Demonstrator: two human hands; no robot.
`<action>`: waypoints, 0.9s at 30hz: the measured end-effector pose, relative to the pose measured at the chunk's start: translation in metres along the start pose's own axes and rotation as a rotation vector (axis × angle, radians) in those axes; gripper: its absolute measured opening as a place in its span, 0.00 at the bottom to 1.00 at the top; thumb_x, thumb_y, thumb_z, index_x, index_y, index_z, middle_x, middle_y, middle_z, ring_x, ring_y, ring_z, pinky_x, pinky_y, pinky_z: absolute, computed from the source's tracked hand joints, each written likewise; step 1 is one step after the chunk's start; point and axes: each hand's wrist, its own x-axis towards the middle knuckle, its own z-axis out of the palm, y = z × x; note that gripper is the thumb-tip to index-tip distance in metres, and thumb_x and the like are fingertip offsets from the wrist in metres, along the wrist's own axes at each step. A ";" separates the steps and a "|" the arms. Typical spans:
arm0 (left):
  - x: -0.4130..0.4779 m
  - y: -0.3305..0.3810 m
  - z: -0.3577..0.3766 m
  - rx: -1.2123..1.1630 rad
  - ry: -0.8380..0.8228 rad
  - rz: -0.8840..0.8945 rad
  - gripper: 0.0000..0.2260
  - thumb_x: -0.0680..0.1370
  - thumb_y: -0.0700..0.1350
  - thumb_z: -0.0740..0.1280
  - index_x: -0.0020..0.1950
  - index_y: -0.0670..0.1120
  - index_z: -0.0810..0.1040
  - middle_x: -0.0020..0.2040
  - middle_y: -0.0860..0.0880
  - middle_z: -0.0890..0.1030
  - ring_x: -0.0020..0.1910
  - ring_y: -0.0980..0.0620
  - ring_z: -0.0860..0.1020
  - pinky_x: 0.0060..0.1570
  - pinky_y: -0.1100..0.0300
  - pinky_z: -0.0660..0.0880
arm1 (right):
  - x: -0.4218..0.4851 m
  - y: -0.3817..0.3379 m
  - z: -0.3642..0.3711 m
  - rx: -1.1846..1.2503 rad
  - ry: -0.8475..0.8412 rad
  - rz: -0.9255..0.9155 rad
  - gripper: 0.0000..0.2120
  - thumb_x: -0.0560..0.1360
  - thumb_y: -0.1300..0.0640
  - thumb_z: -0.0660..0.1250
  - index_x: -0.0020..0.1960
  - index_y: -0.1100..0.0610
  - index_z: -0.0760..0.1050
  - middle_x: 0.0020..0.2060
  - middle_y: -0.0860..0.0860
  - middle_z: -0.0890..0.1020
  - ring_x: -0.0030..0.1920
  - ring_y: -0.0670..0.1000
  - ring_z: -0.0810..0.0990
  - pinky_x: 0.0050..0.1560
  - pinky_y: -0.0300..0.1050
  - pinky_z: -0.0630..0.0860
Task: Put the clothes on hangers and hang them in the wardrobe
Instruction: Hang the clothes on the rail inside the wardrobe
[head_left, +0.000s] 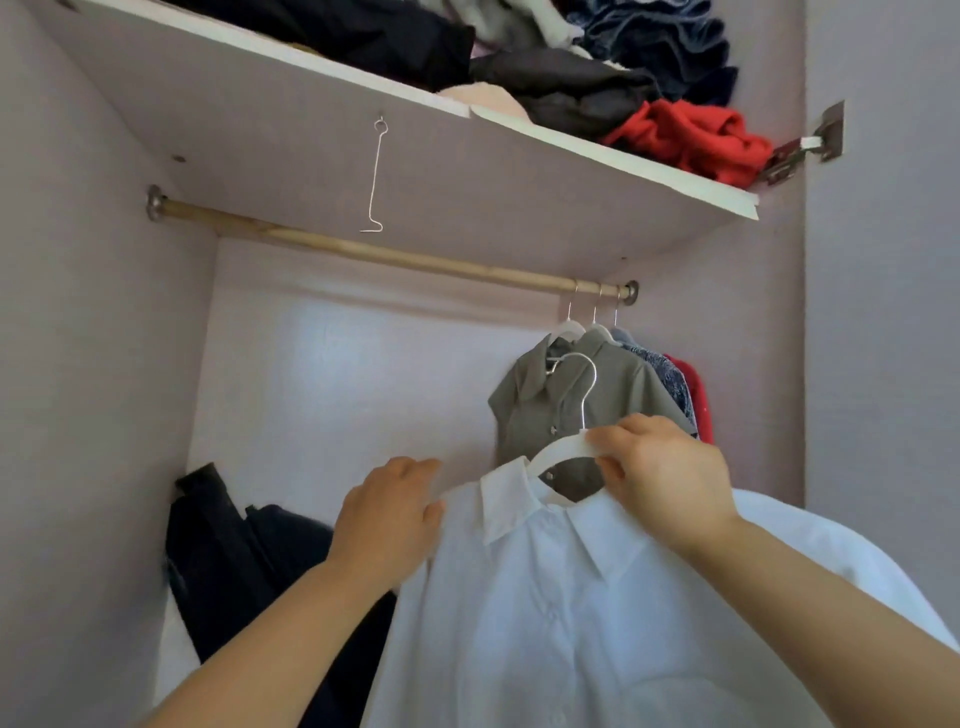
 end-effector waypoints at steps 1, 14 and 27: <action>0.017 -0.006 0.004 0.021 0.006 0.007 0.18 0.80 0.49 0.56 0.70 0.51 0.65 0.66 0.48 0.70 0.62 0.49 0.70 0.59 0.55 0.69 | 0.015 0.001 0.009 -0.014 0.004 0.014 0.14 0.77 0.52 0.56 0.58 0.41 0.74 0.47 0.44 0.76 0.53 0.48 0.74 0.31 0.38 0.61; 0.158 -0.056 0.049 0.161 0.112 0.117 0.21 0.80 0.52 0.55 0.73 0.56 0.58 0.66 0.55 0.68 0.63 0.54 0.68 0.59 0.61 0.66 | 0.199 0.019 0.093 -0.172 0.059 0.061 0.12 0.74 0.61 0.59 0.54 0.51 0.76 0.48 0.50 0.75 0.50 0.54 0.75 0.32 0.41 0.63; 0.227 -0.087 0.082 0.250 0.231 0.086 0.23 0.79 0.56 0.54 0.74 0.59 0.54 0.69 0.60 0.64 0.67 0.59 0.65 0.63 0.63 0.63 | 0.306 0.049 0.148 -0.147 0.153 0.112 0.14 0.73 0.66 0.59 0.56 0.59 0.75 0.50 0.54 0.78 0.49 0.57 0.79 0.35 0.44 0.69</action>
